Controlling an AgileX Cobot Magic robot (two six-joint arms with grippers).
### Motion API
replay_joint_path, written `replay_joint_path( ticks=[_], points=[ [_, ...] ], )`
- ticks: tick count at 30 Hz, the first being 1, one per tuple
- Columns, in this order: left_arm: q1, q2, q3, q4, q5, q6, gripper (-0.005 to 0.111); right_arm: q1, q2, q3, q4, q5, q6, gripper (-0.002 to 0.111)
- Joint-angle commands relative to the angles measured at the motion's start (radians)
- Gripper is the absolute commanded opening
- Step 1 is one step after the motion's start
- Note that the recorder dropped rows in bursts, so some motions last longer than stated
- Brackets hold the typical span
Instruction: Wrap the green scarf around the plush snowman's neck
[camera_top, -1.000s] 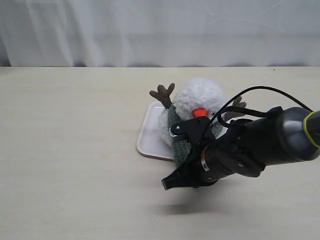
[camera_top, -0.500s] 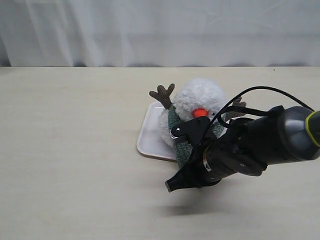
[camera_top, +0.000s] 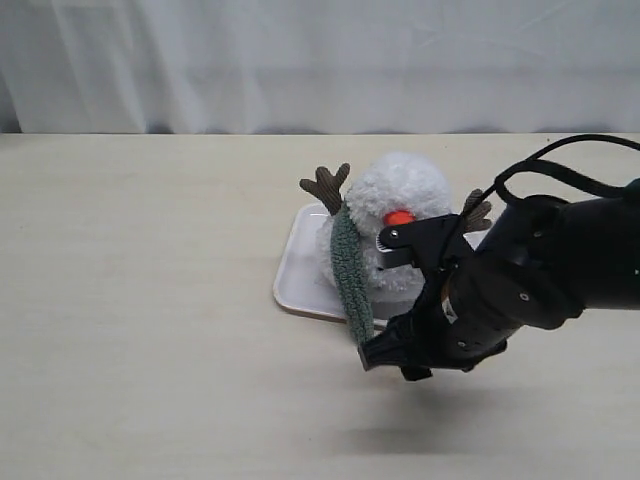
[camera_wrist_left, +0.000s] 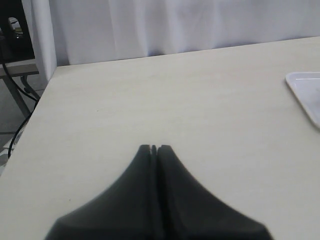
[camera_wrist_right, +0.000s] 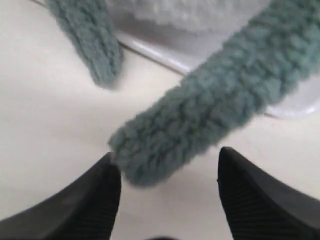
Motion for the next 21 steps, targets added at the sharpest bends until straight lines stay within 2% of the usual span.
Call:
replay_joint_path(
  ticks=[1, 13, 15, 21],
  points=[
    [0.001, -0.002, 0.003, -0.001, -0.011, -0.001, 0.0, 0.001, -0.035, 0.003, 0.099, 0.144, -0.118, 0.055],
    [0.001, -0.002, 0.003, -0.001, -0.011, -0.001, 0.0, 0.001, -0.249, 0.134, 0.192, 0.081, -0.203, 0.055],
    [0.001, -0.002, 0.003, -0.001, -0.011, -0.001, 0.0, 0.001, -0.304, 0.168, 0.192, 0.056, -0.21, 0.051],
    [0.001, -0.002, 0.003, -0.001, -0.011, -0.001, 0.0, 0.001, -0.499, 0.25, 0.17, -0.062, -0.212, 0.027]
  ],
)
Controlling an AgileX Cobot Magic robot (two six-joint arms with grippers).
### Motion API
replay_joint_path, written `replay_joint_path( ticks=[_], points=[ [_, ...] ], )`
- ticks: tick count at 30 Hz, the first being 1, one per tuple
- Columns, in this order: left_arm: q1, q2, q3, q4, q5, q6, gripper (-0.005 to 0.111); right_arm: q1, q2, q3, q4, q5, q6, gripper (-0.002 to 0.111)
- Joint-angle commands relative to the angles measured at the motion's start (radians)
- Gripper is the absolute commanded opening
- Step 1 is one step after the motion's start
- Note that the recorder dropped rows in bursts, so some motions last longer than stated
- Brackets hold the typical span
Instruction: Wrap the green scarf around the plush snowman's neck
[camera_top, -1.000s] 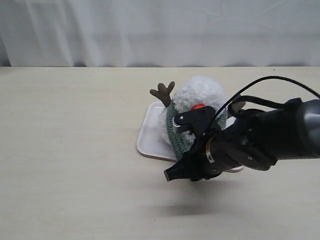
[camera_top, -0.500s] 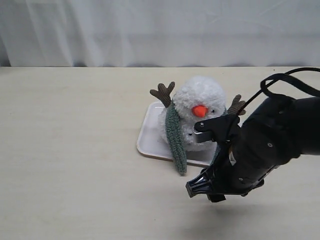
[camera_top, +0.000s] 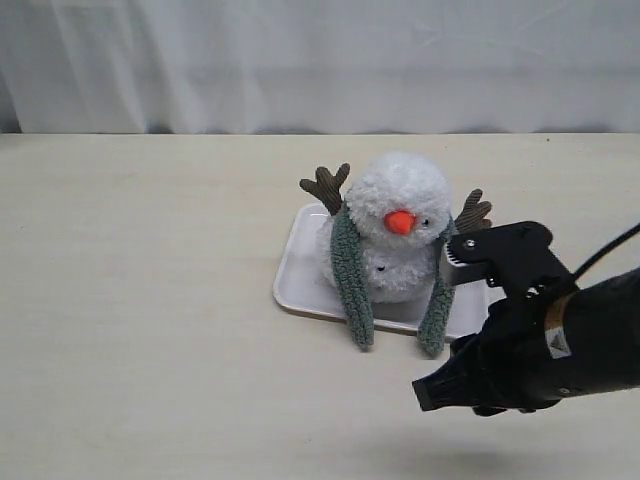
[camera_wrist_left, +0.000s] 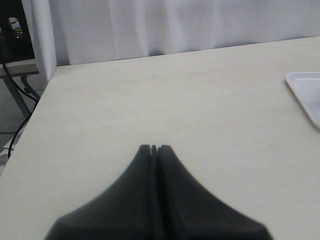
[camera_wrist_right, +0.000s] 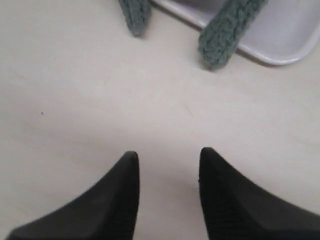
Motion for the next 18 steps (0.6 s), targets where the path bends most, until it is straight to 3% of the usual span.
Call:
replay_joint_path(
  ticks=[1, 9, 18],
  points=[
    [0.001, -0.002, 0.003, -0.001, -0.011, -0.001, 0.0, 0.001, -0.147, 0.052, -0.025, -0.092, -0.011, 0.023],
    [0.001, -0.002, 0.003, -0.001, -0.011, -0.001, 0.0, 0.001, -0.409, 0.085, -0.059, -0.089, -0.011, 0.004],
    [0.001, -0.002, 0.003, -0.001, -0.011, -0.001, 0.0, 0.001, -0.664, 0.088, -0.057, -0.008, -0.011, 0.004]
  ],
)
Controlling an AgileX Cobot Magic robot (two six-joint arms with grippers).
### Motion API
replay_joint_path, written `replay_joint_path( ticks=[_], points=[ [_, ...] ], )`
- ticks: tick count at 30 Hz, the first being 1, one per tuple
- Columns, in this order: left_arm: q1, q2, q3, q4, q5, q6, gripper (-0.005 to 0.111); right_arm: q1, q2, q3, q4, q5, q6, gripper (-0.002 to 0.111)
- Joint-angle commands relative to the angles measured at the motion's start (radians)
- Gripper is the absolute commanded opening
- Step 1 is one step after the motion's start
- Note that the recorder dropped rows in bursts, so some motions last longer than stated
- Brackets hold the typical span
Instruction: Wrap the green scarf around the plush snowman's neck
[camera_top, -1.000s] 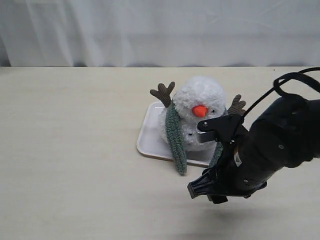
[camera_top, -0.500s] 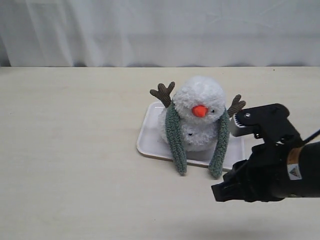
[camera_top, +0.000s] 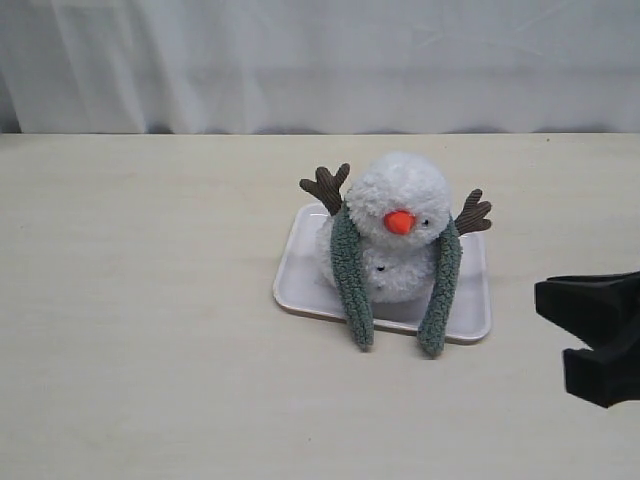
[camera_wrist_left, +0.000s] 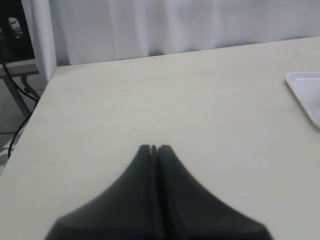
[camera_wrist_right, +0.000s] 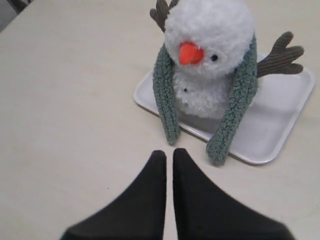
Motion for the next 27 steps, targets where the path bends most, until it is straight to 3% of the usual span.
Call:
replay_joint_path(
  ticks=[1, 19, 27],
  points=[
    [0.001, -0.002, 0.003, -0.001, -0.011, -0.001, 0.0, 0.001, -0.092, 0.004, -0.011, 0.01, -0.01, 0.004],
    [0.001, -0.002, 0.003, -0.001, -0.011, -0.001, 0.0, -0.008, -0.298, 0.005, -0.008, 0.011, -0.008, 0.004],
    [0.001, -0.002, 0.003, -0.001, -0.011, -0.001, 0.0, -0.142, -0.509, 0.005, -0.006, 0.011, -0.008, 0.004]
  ],
)
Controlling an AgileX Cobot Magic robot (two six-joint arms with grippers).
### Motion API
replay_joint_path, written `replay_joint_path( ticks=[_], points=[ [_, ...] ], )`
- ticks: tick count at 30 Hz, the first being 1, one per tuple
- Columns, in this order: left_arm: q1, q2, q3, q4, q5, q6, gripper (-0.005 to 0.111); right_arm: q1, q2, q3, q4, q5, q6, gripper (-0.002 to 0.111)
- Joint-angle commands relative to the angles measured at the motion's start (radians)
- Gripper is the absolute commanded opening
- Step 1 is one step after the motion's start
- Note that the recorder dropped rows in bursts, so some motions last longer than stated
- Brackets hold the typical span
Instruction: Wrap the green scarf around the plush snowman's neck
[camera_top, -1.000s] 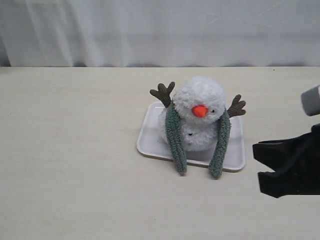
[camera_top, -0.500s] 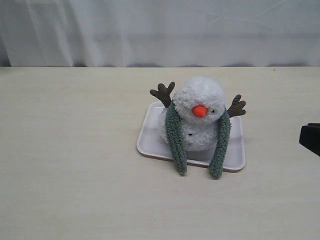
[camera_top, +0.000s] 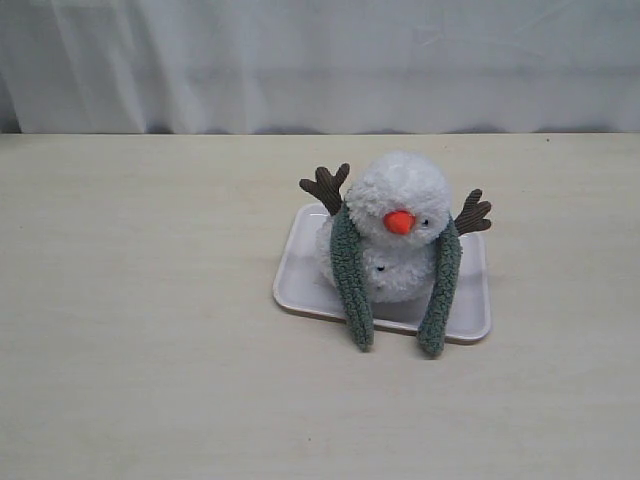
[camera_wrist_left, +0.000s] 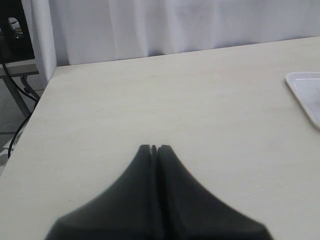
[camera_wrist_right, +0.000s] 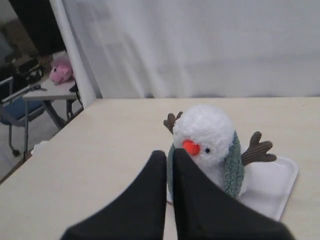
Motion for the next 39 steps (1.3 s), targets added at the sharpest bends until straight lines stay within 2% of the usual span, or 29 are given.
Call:
replay_joint_path(
  ticks=[1, 11, 17, 39],
  points=[
    [0.001, -0.002, 0.003, -0.001, -0.011, -0.001, 0.0, -0.091, -0.096, 0.005, -0.005, -0.003, -0.008, 0.004],
    [0.001, -0.002, 0.003, -0.001, -0.011, -0.001, 0.0, -0.37, -0.224, 0.005, -0.005, -0.003, -0.008, 0.004],
    [0.001, -0.002, 0.003, -0.001, -0.011, -0.001, 0.0, -0.48, -0.254, 0.005, -0.005, -0.003, -0.008, 0.004],
    [0.001, -0.002, 0.003, -0.001, -0.011, -0.001, 0.0, -0.484, -0.254, 0.005, -0.006, -0.003, -0.008, 0.004]
  ],
)
